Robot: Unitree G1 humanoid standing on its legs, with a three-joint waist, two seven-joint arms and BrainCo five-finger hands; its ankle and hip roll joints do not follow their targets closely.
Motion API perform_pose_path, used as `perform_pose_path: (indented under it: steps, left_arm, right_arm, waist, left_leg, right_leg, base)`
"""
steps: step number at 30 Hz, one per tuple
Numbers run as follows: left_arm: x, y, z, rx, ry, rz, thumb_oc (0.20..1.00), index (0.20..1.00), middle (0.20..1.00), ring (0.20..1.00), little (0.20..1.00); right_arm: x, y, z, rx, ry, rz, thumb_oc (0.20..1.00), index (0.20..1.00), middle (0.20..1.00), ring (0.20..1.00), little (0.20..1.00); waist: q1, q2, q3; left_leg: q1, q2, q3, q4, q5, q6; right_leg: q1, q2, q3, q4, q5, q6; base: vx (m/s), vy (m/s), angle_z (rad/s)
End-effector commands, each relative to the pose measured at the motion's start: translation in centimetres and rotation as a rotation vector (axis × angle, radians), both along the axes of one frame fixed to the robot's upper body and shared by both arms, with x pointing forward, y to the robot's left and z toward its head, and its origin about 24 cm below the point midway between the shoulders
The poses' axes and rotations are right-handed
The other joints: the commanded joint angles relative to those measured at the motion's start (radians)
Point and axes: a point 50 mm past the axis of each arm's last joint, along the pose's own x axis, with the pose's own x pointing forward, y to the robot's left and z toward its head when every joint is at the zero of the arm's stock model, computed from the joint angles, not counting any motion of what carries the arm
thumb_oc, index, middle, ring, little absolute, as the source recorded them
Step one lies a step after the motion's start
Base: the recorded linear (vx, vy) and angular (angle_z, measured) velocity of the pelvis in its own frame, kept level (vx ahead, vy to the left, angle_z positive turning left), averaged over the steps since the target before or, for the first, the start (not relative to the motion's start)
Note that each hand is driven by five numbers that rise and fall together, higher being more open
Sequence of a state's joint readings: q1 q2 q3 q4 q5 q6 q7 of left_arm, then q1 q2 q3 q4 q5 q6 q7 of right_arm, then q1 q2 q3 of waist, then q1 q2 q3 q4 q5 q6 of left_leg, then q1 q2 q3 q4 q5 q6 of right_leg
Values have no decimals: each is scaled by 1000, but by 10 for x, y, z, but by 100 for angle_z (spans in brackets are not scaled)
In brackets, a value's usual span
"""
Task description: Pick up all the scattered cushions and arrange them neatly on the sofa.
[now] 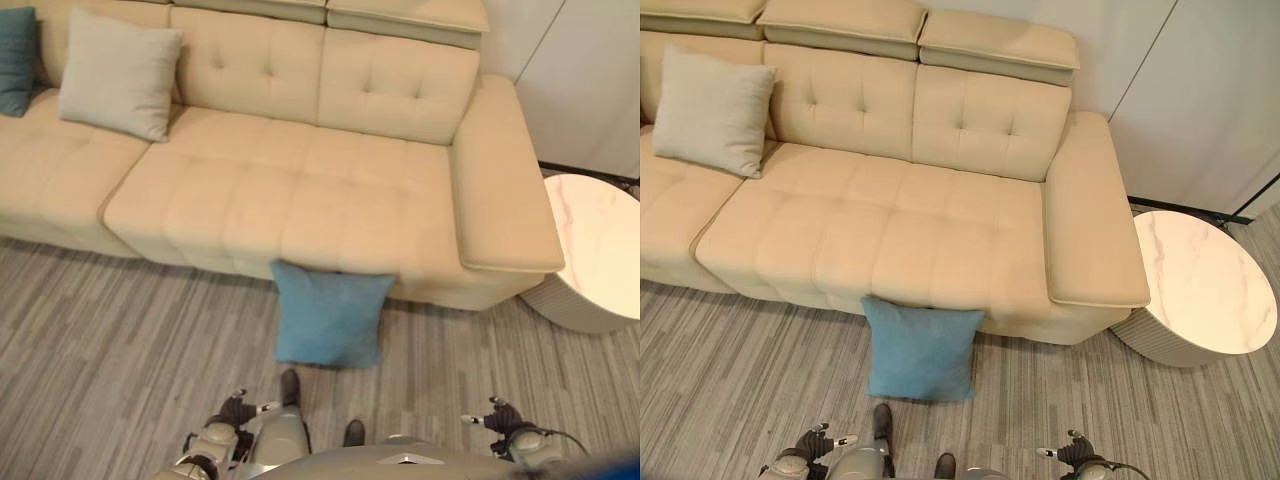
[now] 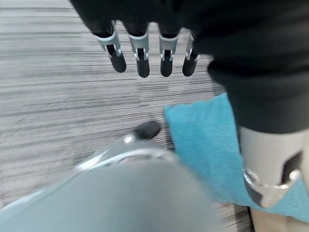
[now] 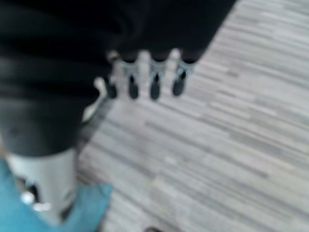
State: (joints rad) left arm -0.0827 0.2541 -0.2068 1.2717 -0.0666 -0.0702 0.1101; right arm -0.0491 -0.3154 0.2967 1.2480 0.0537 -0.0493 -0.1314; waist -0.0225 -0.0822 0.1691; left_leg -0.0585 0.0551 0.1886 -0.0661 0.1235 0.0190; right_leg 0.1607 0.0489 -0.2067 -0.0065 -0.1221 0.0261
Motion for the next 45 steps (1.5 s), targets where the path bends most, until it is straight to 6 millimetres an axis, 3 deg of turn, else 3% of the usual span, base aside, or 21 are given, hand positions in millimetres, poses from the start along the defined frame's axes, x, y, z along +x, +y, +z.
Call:
perform_pose_path:
  steps: [1,4,6,9,13,22,27,30,31,37,39,45]
  left_arm:
    - [8,17,7,53,-21,-22,1000,1000,1000,1000,1000]
    - [10,23,10,67,-34,-8,1000,1000,1000,1000,1000]
    - [7,28,10,76,-27,3,1000,1000,1000,1000,1000]
    - [8,28,11,79,-29,-7,1000,1000,1000,1000,1000]
    - [12,25,11,78,-35,-32,1000,1000,1000,1000,1000]
    - [2,22,7,74,-8,-51,1000,1000,1000,1000,1000]
    - [22,13,12,60,-64,-82,1000,1000,1000,1000,1000]
    - [21,4,9,40,-55,-103,1000,1000,1000,1000,1000]
    - [18,0,6,33,-40,-111,1000,1000,1000,1000,1000]
    - [21,2,8,44,-46,-126,1000,1000,1000,1000,1000]
    - [28,14,14,75,-74,-96,1000,1000,1000,1000,1000]
    - [23,29,17,102,-64,-64,1000,1000,1000,1000,1000]
  right_arm:
    - [20,4,6,9,-76,38,1000,1000,1000,1000,1000]
    - [27,8,8,16,-96,47,1000,1000,1000,1000,1000]
    - [30,8,9,19,-107,46,1000,1000,1000,1000,1000]
    - [37,6,13,10,-129,52,1000,1000,1000,1000,1000]
    - [40,3,15,-9,-136,68,1000,1000,1000,1000,1000]
    - [38,1,16,-22,-139,106,1000,1000,1000,1000,1000]
    - [45,1,18,-13,-167,87,1000,1000,1000,1000,1000]
    - [42,-3,18,-30,-155,77,1000,1000,1000,1000,1000]
    - [41,-4,18,-28,-149,75,1000,1000,1000,1000,1000]
    - [43,2,17,-18,-147,86,1000,1000,1000,1000,1000]
    - [61,12,22,-4,-189,114,1000,1000,1000,1000,1000]
    - [64,14,22,5,-199,123,1000,1000,1000,1000,1000]
  waist:
    - [25,-39,-8]
    - [28,-32,-2]
    - [26,-26,-8]
    - [9,-16,-2]
    - [0,-25,12]
    - [-7,-24,-34]
    - [-14,-49,13]
    - [-17,-45,9]
    - [-20,-35,2]
    - [-24,-33,0]
    - [-5,-32,16]
    - [16,-25,2]
  left_leg:
    - [-19,-14,-9,127,-147,-33]
    - [-7,-25,-4,137,-173,-9]
    - [19,-31,-6,124,-184,-7]
    - [64,-41,-26,106,-201,-13]
    - [85,-51,-35,131,-225,-19]
    - [140,-24,-46,82,-211,-53]
    - [7,-1,-104,254,-219,-102]
    - [-11,50,-101,226,-199,-106]
    - [-7,40,-127,195,-199,-102]
    - [5,8,-109,178,-213,-85]
    - [11,-5,-49,170,-227,-58]
    - [18,-13,-13,130,-208,-50]
  right_leg:
    - [-103,-178,66,219,20,105]
    - [-156,-202,69,303,77,120]
    - [-168,-206,60,285,77,117]
    - [-225,-206,55,130,94,111]
    - [-204,-208,70,65,111,121]
    - [-106,-163,55,-1,84,92]
    - [-132,-151,71,1,69,57]
    - [-130,-169,58,-11,70,74]
    - [-133,-177,66,-10,73,80]
    - [-159,-221,93,-9,113,110]
    - [-223,-261,86,-1,168,145]
    - [-199,-249,35,41,135,135]
  base:
    - [100,180,9]
    - [109,145,7]
    - [179,70,-6]
    - [182,-19,-11]
    - [88,-50,23]
    - [74,-97,7]
    - [-97,-59,39]
    - [20,174,18]
    - [39,214,1]
    - [2,206,-18]
    - [-113,231,-50]
    - [-43,70,-47]
